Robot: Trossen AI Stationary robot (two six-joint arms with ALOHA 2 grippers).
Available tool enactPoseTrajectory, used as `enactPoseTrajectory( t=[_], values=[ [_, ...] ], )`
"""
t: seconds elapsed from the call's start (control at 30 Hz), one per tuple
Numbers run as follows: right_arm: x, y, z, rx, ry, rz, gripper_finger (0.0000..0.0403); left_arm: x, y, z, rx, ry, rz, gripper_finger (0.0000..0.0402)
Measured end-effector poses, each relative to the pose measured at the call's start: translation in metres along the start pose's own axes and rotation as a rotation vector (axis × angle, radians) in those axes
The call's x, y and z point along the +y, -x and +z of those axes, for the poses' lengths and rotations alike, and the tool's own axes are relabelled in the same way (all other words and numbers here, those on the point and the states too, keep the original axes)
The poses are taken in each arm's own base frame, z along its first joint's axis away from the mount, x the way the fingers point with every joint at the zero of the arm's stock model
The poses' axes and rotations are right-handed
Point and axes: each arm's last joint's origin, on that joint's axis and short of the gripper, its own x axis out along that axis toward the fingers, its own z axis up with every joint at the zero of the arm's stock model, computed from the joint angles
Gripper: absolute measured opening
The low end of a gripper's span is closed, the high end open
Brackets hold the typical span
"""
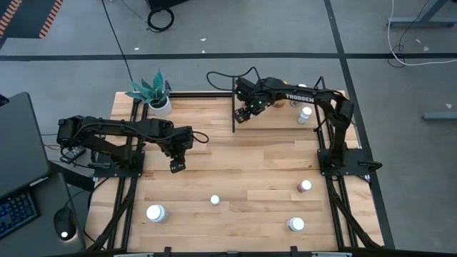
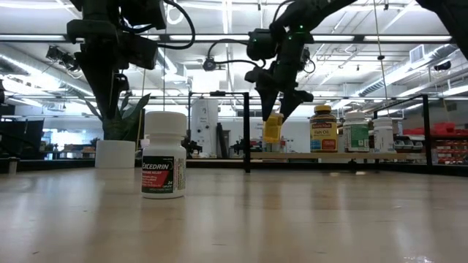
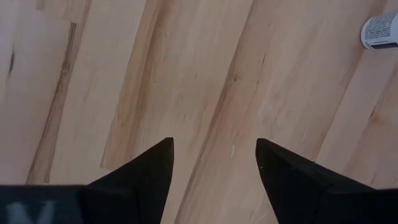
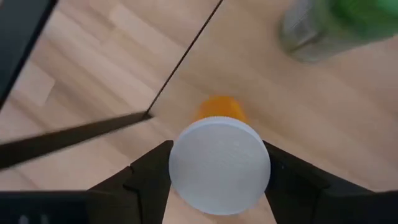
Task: Pick and place medicine bottles onto shelf by color
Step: Put the orange pill bottle on the shelf
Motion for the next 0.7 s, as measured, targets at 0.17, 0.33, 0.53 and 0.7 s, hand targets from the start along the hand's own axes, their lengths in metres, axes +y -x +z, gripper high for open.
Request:
enactPoseTrajectory(
  t=[0.17, 0.33, 0.53, 0.7],
  values=[
    [-0.008, 0.0, 0.005, -0.014, -0.007, -0.017, 0.0227, 0.0, 0.0, 0.0, -0.005, 0.0, -0.001, 0.0233],
    [-0.009, 0.0, 0.005, -0.002, -0.01, -0.008, 0.0227, 0.0, 0.0, 0.001, -0.006, -0.001, -0.001, 0.0232],
    [-0.008, -0.005, 0.0, 0.017, -0.006, -0.008, 0.0227, 0.0, 0.0, 0.001, -0.013, -0.001, 0.004, 0.023],
    [-0.011, -0.013, -0.006, 0.051, -0.007, -0.02, 0.023, 0.0, 0.0, 0.002, -0.018, -0.005, 0.003, 0.0229]
  ],
)
